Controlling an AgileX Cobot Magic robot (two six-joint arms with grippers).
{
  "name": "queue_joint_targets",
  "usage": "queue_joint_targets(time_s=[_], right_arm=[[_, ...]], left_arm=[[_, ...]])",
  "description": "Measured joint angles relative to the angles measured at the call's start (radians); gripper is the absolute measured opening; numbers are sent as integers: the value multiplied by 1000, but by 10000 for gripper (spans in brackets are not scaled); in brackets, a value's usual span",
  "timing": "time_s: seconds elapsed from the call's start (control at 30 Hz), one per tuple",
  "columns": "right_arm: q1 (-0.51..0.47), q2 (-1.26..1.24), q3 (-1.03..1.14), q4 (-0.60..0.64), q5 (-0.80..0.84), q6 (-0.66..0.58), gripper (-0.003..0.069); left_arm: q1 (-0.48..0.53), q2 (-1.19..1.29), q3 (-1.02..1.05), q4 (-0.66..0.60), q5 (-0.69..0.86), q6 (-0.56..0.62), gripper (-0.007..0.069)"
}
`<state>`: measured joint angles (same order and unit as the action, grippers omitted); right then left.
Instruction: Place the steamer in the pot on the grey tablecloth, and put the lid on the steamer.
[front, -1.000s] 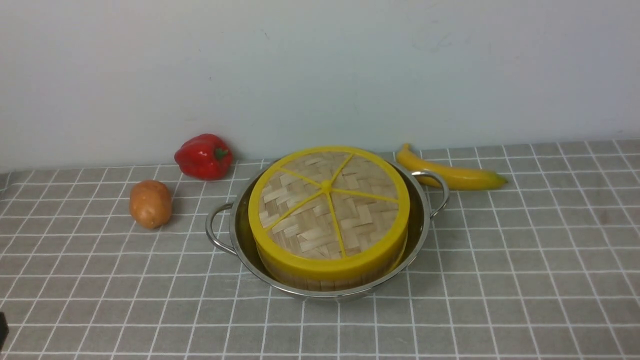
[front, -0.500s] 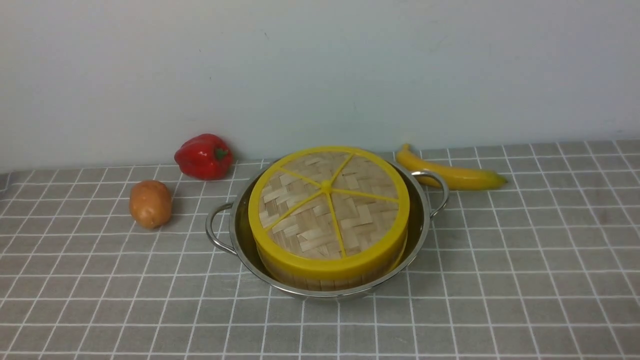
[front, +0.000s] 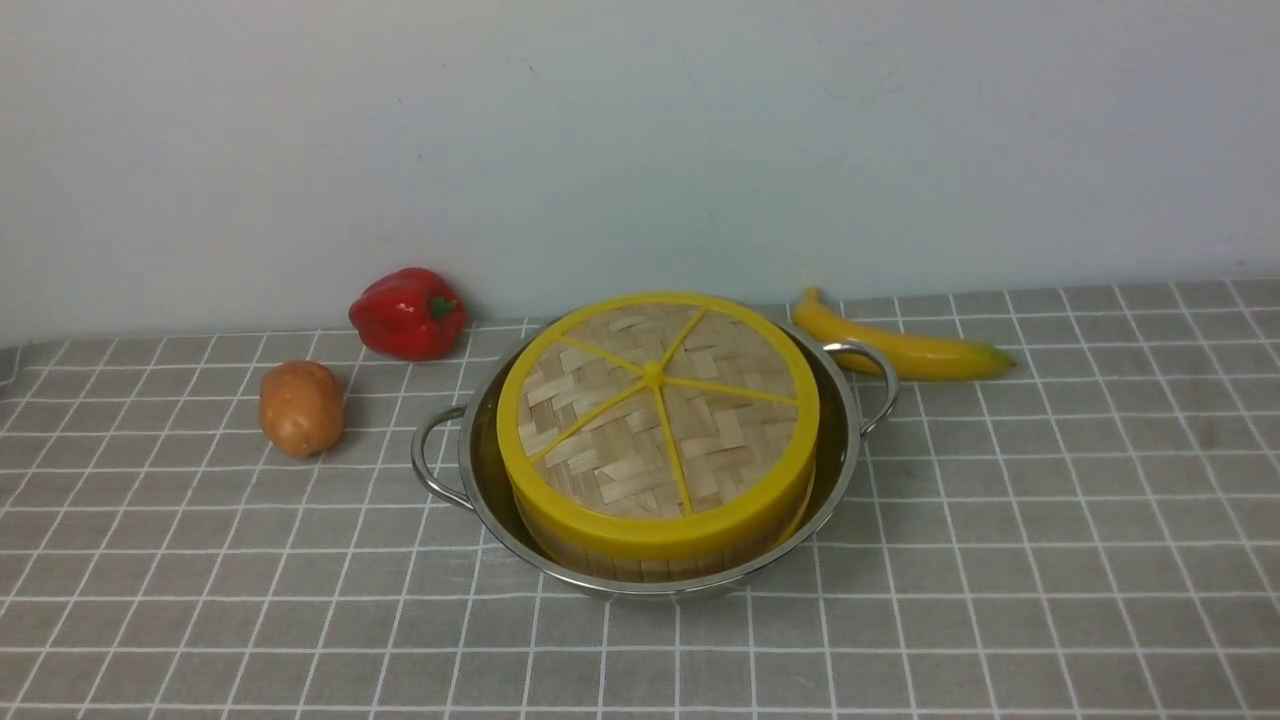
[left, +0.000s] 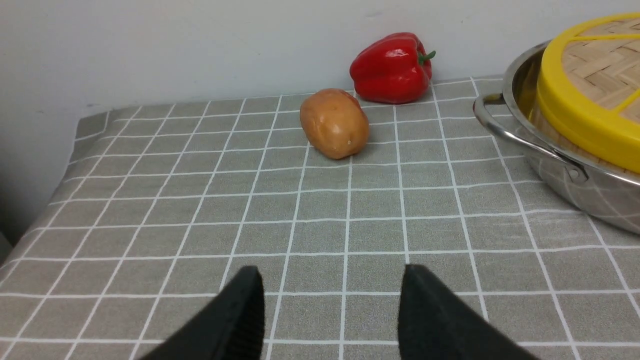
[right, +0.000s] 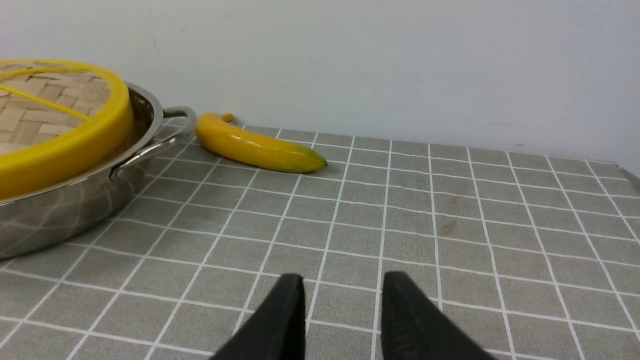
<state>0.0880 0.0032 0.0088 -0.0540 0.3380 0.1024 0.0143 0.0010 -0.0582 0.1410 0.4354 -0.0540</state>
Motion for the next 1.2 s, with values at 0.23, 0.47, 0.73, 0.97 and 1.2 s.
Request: queue_joint_targets(time_s=[0.23,0.47,0.73,0.97,1.2], right_arm=[[0,0,0,0,0,0,243],[0,0,0,0,0,0,243],[0,0,0,0,0,0,243],[0,0,0,0,0,0,243],[0,0,0,0,0,0,243]], left_arm=[[0,-1,66,-4,-61,-13,347],[0,-1,66,-4,-73,-8,347],[0,-1,66,-3,-73,-7,347],[0,-1,66,-3,-73,-7,347],[0,-1,66,-3,-73,-7,347]])
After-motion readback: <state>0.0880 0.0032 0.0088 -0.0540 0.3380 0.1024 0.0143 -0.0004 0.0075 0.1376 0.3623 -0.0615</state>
